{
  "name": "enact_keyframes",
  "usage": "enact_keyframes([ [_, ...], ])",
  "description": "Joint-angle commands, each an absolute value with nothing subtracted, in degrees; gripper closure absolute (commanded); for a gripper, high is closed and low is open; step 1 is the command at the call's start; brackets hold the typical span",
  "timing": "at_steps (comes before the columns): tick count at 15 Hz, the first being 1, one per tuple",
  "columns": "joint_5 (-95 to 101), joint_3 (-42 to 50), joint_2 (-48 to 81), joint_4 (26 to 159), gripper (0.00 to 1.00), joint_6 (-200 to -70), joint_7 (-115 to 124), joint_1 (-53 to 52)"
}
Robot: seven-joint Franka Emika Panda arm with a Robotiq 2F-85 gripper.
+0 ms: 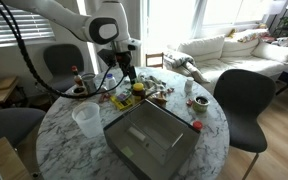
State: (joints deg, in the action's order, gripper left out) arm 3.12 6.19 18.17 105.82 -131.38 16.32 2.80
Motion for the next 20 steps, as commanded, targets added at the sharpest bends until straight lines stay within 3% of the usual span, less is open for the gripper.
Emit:
enact_keyframes([
  [1, 3.9, 7.09, 24.24, 100.49, 0.0, -132.32, 15.19, 3.26],
  [5, 3.07, 7.21, 28.27, 96.62, 0.02, -131.79, 14.05, 3.57],
  [7, 2.86, 7.2, 29.59, 95.32, 0.27, -131.43, 13.91, 3.66],
  [12, 2.84, 7.71, 30.53, 94.42, 0.64, -129.81, 14.26, 3.71],
  [20, 4.64, 8.18, 16.68, 103.4, 0.64, -121.77, 16.46, 1.8],
])
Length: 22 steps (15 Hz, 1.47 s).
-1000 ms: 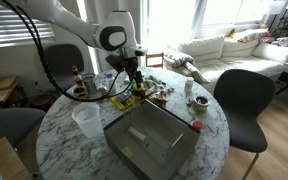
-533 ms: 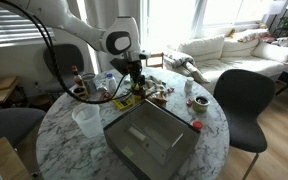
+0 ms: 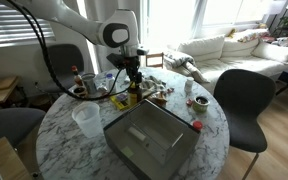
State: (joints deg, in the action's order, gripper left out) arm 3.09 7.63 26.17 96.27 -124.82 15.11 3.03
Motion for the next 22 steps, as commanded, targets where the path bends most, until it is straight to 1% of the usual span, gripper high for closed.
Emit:
enact_keyframes([
  [1, 4.78, 7.93, 14.03, 105.14, 0.64, -121.03, 16.28, 1.68],
  [5, 5.01, 6.78, 2.61, 112.55, 0.64, -115.43, 16.47, 1.46],
  [8, 4.56, 5.79, -4.16, 116.96, 0.64, -109.71, 17.31, 2.1],
  [12, 4.13, 4.32, -11.79, 122.79, 0.64, -106.37, 16.03, 2.41],
  [17, 2.41, 3.32, -14.41, 127.38, 0.64, -103.68, 13.65, 2.61],
  [22, 2.09, 3.65, -13.11, 131.13, 0.64, -110.55, 12.76, 3.19],
])
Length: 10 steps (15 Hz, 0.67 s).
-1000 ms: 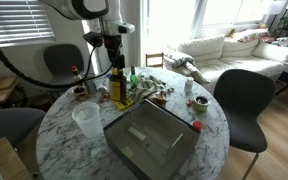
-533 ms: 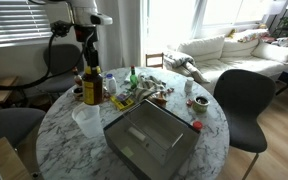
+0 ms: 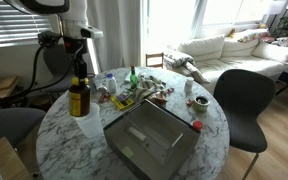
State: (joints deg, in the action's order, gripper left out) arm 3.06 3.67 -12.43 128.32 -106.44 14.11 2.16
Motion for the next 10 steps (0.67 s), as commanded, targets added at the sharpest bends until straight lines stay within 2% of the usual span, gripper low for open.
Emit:
enact_keyframes([
  [1, 1.67, 3.89, -12.71, 131.9, 0.64, -112.67, 12.48, 3.4],
  [8, -0.14, 5.02, -8.72, 136.4, 0.64, -123.49, 10.88, 4.82],
  [9, -0.16, 5.12, -8.35, 136.75, 0.46, -123.54, 10.62, 4.98],
  [10, -0.12, 5.15, -8.08, 136.94, 0.14, -123.5, 10.74, 5.09],
])
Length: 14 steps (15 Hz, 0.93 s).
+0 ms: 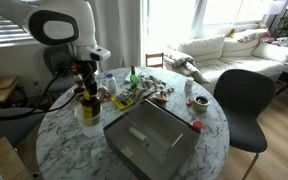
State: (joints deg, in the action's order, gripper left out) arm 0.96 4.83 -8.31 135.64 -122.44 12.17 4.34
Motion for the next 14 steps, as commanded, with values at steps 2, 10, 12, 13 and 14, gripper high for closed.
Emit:
enact_keyframes([
  [2, -0.46, 5.22, -7.73, 137.1, 0.06, -123.7, 10.8, 5.21],
  [10, -6.42, 4.62, -2.77, 135.96, 0.0, -127.25, 11.58, 4.55],
  [12, -7.57, 4.5, -1.65, 135.65, 0.0, -126.35, 11.21, 4.48],
  [13, -8.36, 4.49, -1.44, 135.45, 0.0, -124.76, 10.12, 4.43],
  [14, -8.41, 4.49, -1.63, 135.38, 0.0, -123.11, 10.41, 4.5],
])
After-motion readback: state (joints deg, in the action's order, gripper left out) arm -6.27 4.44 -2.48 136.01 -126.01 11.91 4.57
